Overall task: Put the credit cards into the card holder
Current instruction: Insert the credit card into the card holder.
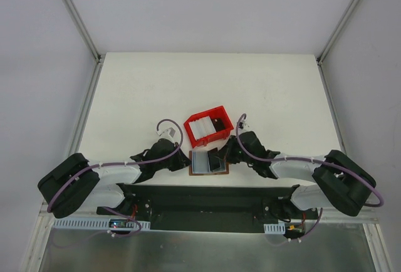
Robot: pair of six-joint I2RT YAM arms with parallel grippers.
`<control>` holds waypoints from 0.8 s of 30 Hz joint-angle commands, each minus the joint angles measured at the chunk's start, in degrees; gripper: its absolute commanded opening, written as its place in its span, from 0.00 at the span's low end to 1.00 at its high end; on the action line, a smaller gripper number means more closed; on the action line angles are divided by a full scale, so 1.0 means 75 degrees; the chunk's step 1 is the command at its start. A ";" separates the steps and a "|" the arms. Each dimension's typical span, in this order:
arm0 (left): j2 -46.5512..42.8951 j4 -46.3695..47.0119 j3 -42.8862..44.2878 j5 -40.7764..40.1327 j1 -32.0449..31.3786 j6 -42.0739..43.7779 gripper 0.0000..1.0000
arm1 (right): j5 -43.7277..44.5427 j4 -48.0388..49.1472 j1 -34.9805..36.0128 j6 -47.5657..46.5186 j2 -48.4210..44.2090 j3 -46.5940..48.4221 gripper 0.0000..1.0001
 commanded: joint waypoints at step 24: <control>0.0371 -0.1986 -0.0150 -0.0340 0.0065 0.0246 0.00 | -0.0516 0.2248 -0.0337 0.0668 -0.0036 -0.0894 0.00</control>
